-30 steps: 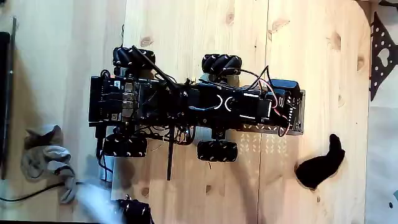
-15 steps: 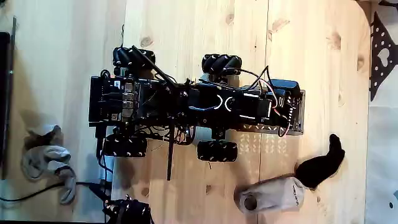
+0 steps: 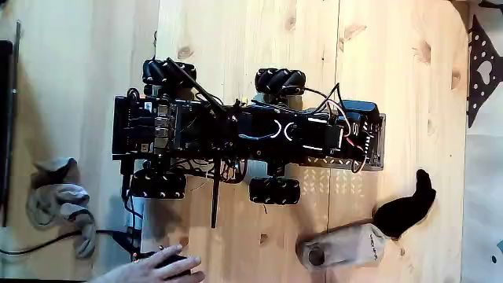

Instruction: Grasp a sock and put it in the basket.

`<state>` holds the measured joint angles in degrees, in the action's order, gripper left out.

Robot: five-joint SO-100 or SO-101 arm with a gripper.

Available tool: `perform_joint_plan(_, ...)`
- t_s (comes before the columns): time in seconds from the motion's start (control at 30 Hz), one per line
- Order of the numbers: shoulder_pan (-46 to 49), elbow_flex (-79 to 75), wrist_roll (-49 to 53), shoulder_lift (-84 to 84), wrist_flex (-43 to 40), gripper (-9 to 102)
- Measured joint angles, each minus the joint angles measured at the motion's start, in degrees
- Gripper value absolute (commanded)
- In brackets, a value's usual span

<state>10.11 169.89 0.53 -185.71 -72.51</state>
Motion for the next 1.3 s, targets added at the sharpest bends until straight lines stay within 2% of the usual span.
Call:
perform_joint_plan(0.53,-7.65,-0.09,1.32,-0.09,0.0,1)
perform_joint_plan(0.7,-10.63,-7.21,-5.98,4.92,1.76,0)
perform_joint_plan(0.93,-13.71,-25.75,-8.35,23.12,20.13,0)
perform_joint_plan(1.13,-17.4,-30.76,-8.96,31.03,37.44,0)
perform_joint_plan(1.2,-17.14,-33.84,-8.96,33.49,40.17,0)
perform_joint_plan(1.3,-16.0,-41.75,-8.96,38.41,38.32,0)
